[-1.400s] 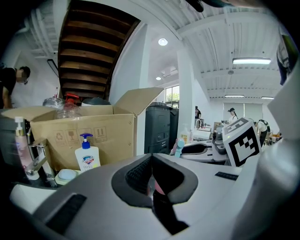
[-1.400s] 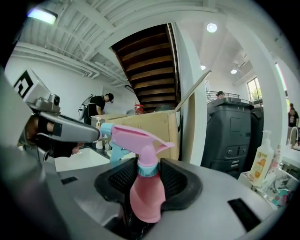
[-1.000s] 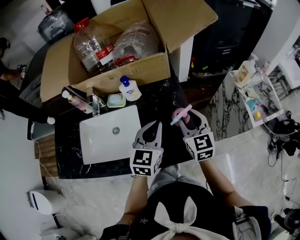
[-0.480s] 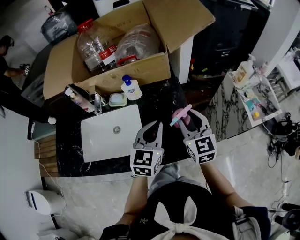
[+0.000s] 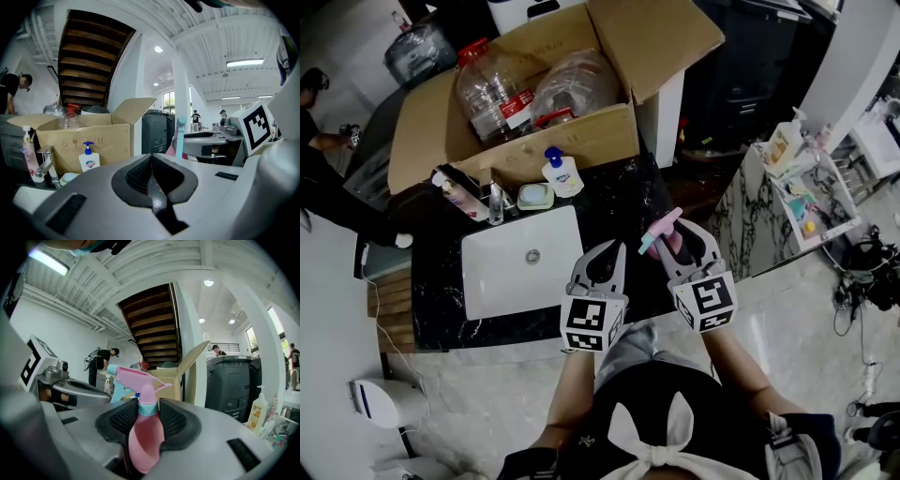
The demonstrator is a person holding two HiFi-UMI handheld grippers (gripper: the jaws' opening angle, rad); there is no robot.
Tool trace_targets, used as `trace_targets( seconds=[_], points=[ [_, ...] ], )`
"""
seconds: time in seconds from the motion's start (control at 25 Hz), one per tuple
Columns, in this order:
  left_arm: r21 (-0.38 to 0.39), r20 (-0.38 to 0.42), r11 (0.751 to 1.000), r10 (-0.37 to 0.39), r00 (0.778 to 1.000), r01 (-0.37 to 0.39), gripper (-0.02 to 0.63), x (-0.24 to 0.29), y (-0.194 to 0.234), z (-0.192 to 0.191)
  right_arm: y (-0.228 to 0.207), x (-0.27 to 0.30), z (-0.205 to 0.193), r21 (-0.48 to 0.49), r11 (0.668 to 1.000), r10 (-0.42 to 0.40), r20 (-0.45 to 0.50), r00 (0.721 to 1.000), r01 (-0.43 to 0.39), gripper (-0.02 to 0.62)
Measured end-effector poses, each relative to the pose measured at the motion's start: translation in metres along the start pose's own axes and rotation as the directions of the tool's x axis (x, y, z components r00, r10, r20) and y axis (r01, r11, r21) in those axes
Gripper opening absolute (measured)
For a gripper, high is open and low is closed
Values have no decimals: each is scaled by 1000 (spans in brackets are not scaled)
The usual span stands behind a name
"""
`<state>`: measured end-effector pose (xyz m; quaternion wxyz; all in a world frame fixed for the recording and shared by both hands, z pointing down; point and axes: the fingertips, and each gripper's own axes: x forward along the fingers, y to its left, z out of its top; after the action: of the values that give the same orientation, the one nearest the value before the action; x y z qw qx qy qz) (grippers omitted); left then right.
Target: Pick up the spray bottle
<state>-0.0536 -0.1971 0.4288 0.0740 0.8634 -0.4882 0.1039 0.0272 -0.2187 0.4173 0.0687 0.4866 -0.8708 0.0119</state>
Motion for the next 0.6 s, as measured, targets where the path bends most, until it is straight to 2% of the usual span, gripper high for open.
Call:
trace_targets(
  seconds=[0.6],
  points=[
    [11,14,1000,-3,1000,3,26,-7,-9,4,8,-16,9,-14,1000,21,33,999,-21,143]
  ],
)
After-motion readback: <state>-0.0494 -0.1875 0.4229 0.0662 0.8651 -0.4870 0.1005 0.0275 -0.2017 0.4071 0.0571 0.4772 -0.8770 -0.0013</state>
